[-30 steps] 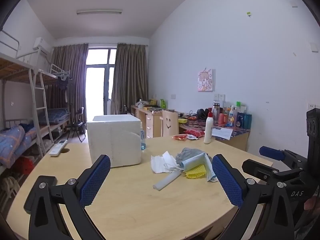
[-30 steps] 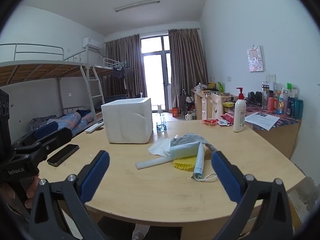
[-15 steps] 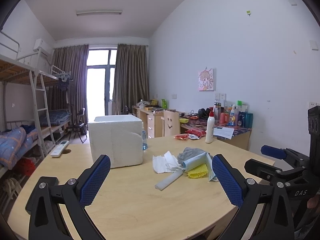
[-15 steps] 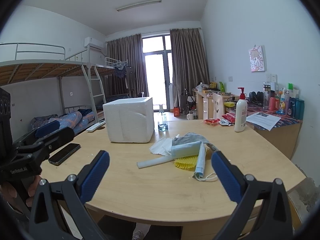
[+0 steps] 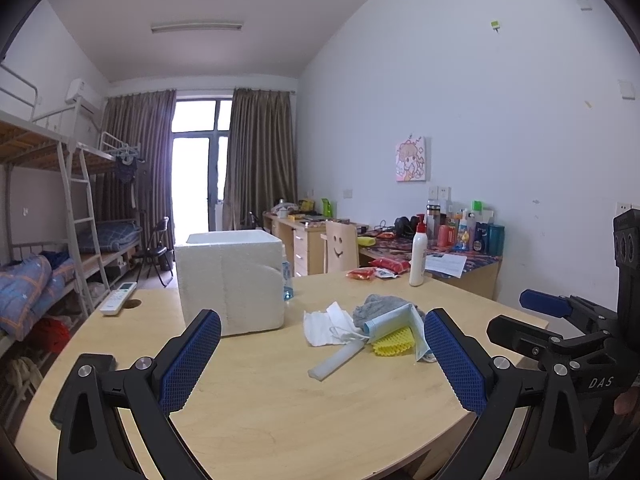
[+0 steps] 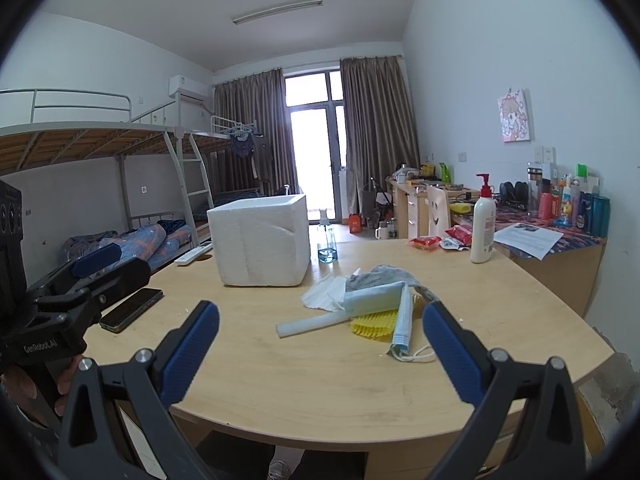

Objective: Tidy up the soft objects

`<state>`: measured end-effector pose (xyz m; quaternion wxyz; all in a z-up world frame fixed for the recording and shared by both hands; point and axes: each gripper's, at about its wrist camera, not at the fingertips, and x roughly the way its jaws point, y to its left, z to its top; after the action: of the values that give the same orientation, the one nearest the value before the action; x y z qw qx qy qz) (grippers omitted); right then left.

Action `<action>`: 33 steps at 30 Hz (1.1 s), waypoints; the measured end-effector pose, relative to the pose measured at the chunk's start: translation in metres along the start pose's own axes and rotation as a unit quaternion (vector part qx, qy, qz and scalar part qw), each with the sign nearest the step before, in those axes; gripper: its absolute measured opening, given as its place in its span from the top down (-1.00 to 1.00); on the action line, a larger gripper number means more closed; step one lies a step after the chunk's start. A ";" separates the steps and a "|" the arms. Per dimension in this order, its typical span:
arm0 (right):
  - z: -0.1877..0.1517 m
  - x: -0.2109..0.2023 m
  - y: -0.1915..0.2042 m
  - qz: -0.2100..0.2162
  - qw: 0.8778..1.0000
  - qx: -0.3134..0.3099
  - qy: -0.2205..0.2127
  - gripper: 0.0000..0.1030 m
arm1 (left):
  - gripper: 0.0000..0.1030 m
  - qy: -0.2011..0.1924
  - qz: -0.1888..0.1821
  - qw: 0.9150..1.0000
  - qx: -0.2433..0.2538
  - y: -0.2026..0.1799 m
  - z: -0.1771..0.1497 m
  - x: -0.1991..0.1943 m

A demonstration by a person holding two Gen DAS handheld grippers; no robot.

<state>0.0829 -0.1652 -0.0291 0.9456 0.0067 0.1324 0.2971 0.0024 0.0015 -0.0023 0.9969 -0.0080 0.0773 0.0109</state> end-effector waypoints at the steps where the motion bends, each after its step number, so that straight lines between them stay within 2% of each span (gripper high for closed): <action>1: 0.000 0.000 0.000 0.000 1.000 0.000 0.000 -1.00 | -0.98 0.000 0.000 1.000 0.000 0.001 0.000 -0.001; 33: 0.000 -0.002 -0.003 -0.002 1.000 0.001 -0.001 -1.00 | -0.98 0.006 -0.007 1.000 -0.010 0.004 0.002 0.000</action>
<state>0.0832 -0.1682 -0.0289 0.9463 0.0074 0.1319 0.2949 0.0029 0.0055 -0.0003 0.9964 -0.0185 0.0829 0.0042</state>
